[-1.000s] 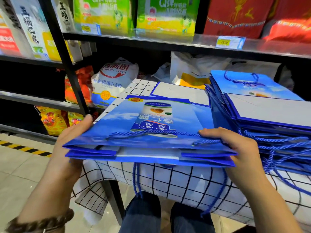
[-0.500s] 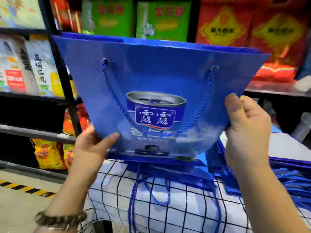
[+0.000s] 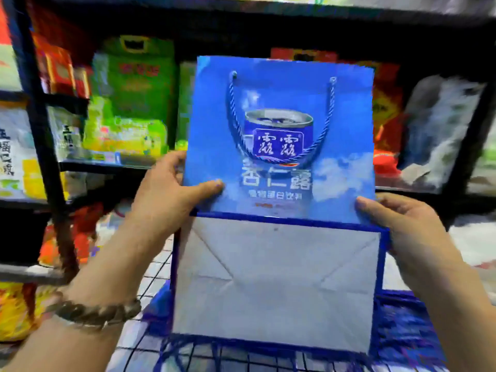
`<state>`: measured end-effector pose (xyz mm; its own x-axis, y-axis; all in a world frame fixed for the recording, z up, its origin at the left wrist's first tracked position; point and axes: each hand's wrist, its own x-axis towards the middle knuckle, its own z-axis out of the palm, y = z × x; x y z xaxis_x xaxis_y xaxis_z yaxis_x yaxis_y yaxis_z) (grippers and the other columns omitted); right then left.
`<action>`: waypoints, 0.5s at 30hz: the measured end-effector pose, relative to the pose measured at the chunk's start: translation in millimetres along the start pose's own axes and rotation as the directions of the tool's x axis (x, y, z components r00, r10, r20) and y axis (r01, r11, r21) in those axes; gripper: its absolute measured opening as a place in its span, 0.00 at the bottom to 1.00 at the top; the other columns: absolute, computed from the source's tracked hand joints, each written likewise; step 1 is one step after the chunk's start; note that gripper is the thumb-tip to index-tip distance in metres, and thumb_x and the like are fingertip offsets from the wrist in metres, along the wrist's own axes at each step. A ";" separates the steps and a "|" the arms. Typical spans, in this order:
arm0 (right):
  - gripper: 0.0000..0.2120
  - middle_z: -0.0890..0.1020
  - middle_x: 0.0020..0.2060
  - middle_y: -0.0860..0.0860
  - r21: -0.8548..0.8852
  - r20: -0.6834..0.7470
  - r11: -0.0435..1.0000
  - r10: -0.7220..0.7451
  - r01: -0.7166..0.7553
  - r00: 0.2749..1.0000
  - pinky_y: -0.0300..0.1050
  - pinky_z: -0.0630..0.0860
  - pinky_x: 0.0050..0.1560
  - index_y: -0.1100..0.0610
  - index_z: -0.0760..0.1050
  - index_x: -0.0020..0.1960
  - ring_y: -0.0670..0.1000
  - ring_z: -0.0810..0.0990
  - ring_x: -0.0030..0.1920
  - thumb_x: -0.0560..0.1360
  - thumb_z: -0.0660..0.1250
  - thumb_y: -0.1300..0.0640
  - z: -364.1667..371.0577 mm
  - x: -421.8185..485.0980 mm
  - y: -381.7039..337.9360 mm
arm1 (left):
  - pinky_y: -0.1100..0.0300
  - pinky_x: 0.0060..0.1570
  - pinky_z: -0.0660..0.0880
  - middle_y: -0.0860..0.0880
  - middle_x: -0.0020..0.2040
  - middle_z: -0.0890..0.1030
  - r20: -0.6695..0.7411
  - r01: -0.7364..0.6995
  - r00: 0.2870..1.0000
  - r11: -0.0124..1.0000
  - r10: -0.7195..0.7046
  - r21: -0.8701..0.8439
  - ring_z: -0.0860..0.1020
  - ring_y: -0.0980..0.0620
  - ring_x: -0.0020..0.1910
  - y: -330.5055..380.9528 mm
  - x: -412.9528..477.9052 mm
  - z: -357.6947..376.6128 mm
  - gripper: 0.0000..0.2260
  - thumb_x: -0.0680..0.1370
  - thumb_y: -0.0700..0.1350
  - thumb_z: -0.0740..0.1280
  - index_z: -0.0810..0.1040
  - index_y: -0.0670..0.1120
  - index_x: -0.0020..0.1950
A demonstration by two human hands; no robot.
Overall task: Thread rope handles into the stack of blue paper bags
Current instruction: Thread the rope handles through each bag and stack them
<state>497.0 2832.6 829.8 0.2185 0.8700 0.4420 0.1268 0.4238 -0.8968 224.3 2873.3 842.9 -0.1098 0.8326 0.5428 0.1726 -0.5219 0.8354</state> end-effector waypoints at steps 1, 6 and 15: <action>0.08 0.82 0.30 0.54 -0.032 0.010 0.998 0.053 -0.053 0.999 0.38 0.73 0.30 0.63 0.79 0.38 0.50 0.77 0.27 0.72 0.66 0.60 -16.6 10.7 -1.3 | 0.51 0.48 0.78 0.49 0.48 0.83 0.055 0.028 0.998 0.999 -0.026 -0.031 0.82 0.51 0.44 -2.1 7.9 17.3 0.22 0.60 0.46 0.77 0.76 0.50 0.51; 0.15 0.84 0.33 0.55 -0.037 -0.025 0.927 0.373 -0.374 0.927 0.41 0.78 0.32 0.60 0.80 0.47 0.51 0.81 0.28 0.77 0.59 0.51 -79.0 63.6 15.5 | 0.55 0.43 0.79 0.45 0.45 0.82 0.175 0.229 0.964 0.961 -0.202 -0.154 0.81 0.49 0.38 -31.6 47.8 120.3 0.12 0.65 0.37 0.75 0.77 0.43 0.44; 0.04 0.76 0.23 0.54 -0.560 -0.218 0.718 0.354 -0.413 0.910 0.34 0.68 0.26 0.66 0.74 0.39 0.43 0.74 0.22 0.71 0.69 0.67 -98.7 88.5 114.5 | 0.61 0.39 0.75 0.48 0.39 0.80 0.402 0.434 0.824 0.901 -0.400 0.006 0.77 0.50 0.37 -103.7 37.3 206.8 0.13 0.65 0.32 0.74 0.74 0.43 0.44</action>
<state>626.4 2933.2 767.9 0.4543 0.8864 0.0885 0.5428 -0.1966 -0.8165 404.8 2996.8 758.6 0.2336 0.9691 0.0788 0.1138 -0.1077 0.9876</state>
